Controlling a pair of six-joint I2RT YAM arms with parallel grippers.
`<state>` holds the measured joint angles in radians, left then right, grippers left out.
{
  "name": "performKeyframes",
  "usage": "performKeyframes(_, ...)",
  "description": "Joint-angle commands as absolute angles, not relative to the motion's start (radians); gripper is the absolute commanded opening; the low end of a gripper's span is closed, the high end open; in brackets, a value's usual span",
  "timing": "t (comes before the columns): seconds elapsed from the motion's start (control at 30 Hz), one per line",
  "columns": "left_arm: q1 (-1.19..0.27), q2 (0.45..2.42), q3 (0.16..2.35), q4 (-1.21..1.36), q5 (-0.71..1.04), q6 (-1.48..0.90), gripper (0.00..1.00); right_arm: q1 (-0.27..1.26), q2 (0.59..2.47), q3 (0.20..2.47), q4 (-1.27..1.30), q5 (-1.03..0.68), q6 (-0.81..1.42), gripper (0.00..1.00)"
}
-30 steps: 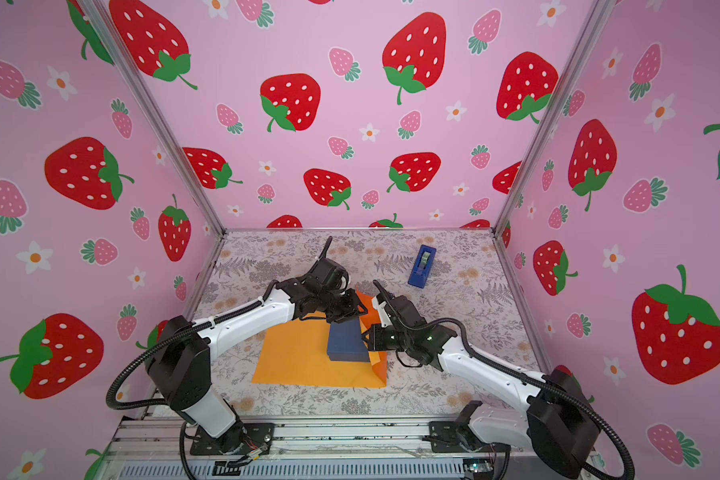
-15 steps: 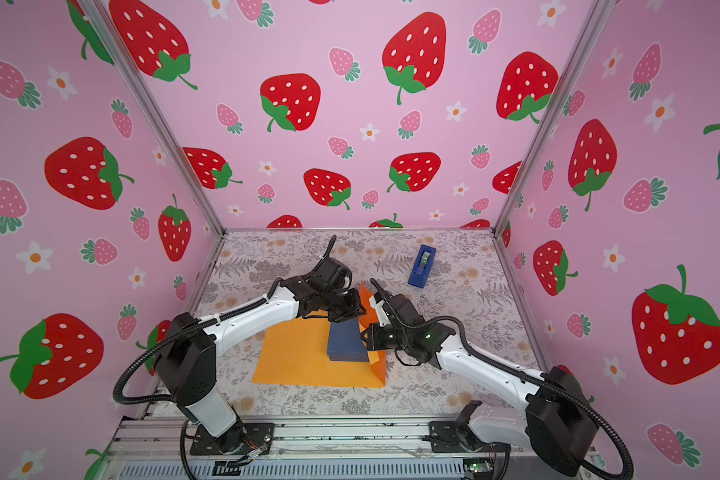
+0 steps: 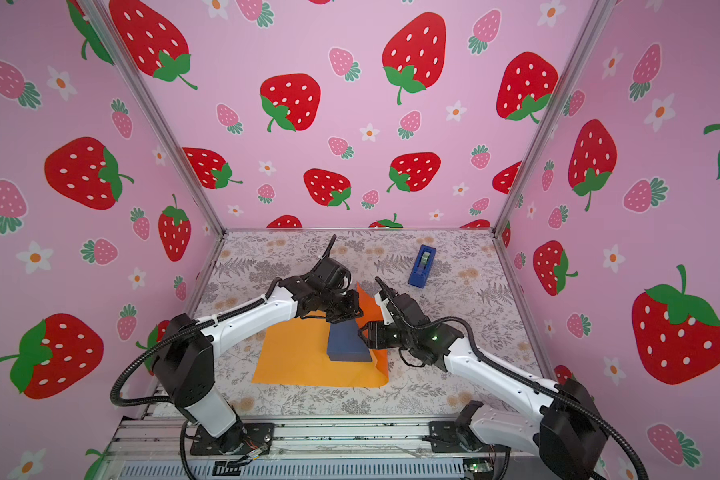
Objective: Wrap the gift box in paper
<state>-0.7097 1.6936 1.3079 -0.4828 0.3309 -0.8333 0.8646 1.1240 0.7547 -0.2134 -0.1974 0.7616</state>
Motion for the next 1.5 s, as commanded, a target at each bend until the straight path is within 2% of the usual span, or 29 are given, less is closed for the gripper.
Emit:
performKeyframes(0.0,-0.706,1.65,1.343,-0.566,0.301,-0.772,0.02,0.836,1.078,0.789,-0.271,-0.105,0.768,0.61)
performKeyframes(0.2,-0.692,1.623,1.339,-0.614,0.294,-0.733,0.01,0.804,1.05,0.763,-0.258,-0.09,0.788,0.62)
performKeyframes(0.43,-0.658,1.588,1.321,-0.651,0.301,-0.697,0.0,0.8,1.112,0.757,-0.224,-0.177,0.778,0.62)
performKeyframes(0.97,-0.616,1.608,1.299,-0.694,0.306,-0.633,0.0,0.799,1.283,0.776,-0.116,-0.427,0.758,0.54)
performKeyframes(1.23,-0.607,1.63,1.251,-0.707,0.23,-0.596,0.01,0.799,1.354,0.766,-0.058,-0.507,0.78,0.52)
performKeyframes(1.27,-0.605,1.635,1.242,-0.704,0.223,-0.594,0.01,0.799,1.361,0.764,-0.05,-0.512,0.782,0.49)
performKeyframes(1.47,-0.598,1.636,1.193,-0.668,0.218,-0.604,0.04,0.799,1.412,0.752,-0.062,-0.509,0.783,0.49)
